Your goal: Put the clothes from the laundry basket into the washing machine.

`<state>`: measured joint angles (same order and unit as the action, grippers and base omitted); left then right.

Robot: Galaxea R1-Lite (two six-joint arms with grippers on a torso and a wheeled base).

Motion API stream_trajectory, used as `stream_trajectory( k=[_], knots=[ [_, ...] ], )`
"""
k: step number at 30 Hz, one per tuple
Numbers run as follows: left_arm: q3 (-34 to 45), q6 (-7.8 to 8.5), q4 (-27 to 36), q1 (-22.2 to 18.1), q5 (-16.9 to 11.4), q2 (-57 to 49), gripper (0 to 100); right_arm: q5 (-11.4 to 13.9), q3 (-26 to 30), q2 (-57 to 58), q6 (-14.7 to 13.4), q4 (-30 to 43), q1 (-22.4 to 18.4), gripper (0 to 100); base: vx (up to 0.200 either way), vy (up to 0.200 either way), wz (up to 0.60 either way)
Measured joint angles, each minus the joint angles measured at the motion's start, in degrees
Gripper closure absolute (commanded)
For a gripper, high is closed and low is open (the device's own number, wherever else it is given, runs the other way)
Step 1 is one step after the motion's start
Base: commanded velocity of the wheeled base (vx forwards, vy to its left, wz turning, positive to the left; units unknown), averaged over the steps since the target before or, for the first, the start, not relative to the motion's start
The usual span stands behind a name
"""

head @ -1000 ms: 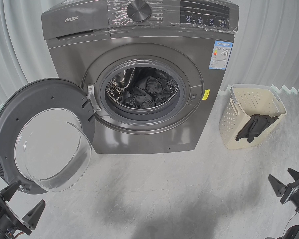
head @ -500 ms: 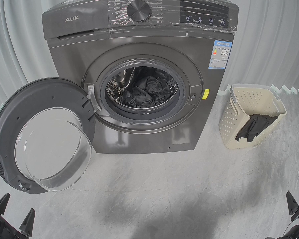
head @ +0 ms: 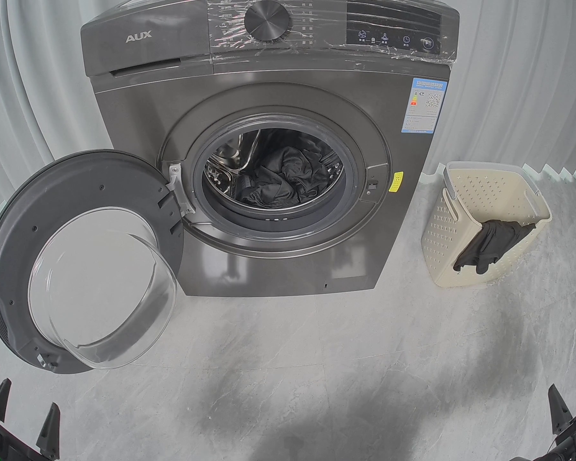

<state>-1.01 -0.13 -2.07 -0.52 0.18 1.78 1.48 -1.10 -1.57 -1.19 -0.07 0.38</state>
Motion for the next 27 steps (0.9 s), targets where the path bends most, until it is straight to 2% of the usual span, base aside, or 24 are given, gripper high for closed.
stream_trajectory(
  k=[4, 8, 14, 18, 27],
  knots=[
    [0.00, 0.13, 3.68, 0.43, -1.71, -0.63, 0, -1.50, 0.06, 0.52, 0.41, 0.07, -0.17, 0, 0.000, 0.000, 0.00],
    [0.00, -0.22, 2.72, 0.63, -2.28, -0.93, 0, -2.29, 0.09, 0.76, 0.93, 0.45, -0.40, 0, 0.000, 0.000, 0.00],
    [0.00, -0.60, 2.54, 0.68, -2.23, -1.05, 0, -2.05, 0.09, 0.89, 1.30, 0.43, -0.51, 0, 0.000, 0.000, 0.00],
    [0.00, -0.65, 2.45, 0.73, -2.07, -1.10, 0, -2.43, 0.09, 0.89, 0.60, 0.18, -0.43, 0, 0.000, -0.200, 0.00],
    [0.00, -0.76, 2.40, 0.73, -1.84, -1.10, 0, -2.01, 0.09, 0.91, 1.19, 0.15, -0.48, 0, 0.000, -0.200, 0.00]
  ],
)
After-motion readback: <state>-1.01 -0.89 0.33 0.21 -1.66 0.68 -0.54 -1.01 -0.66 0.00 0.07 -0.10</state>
